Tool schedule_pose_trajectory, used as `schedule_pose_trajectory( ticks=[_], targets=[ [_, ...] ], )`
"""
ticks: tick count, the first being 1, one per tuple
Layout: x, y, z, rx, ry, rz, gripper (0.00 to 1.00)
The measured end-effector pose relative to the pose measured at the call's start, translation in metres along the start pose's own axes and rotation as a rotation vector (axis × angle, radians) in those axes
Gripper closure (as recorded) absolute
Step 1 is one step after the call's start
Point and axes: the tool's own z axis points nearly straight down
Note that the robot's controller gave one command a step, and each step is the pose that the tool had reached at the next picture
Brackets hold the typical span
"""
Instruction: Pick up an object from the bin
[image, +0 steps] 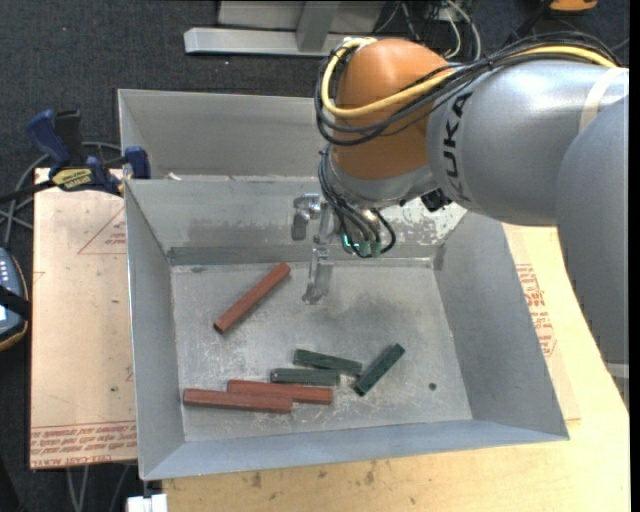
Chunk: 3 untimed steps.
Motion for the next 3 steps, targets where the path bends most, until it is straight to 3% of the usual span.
schedule_pose_trajectory(
  ticks=[1,2,3],
  targets=[
    [-0.017,0.041,0.133,0.000,-0.004,-0.315,0.00],
    [-0.008,0.055,0.098,0.000,-0.011,-0.395,0.00],
    [-0.003,0.049,0.094,0.001,-0.008,-0.492,0.00]
  ],
)
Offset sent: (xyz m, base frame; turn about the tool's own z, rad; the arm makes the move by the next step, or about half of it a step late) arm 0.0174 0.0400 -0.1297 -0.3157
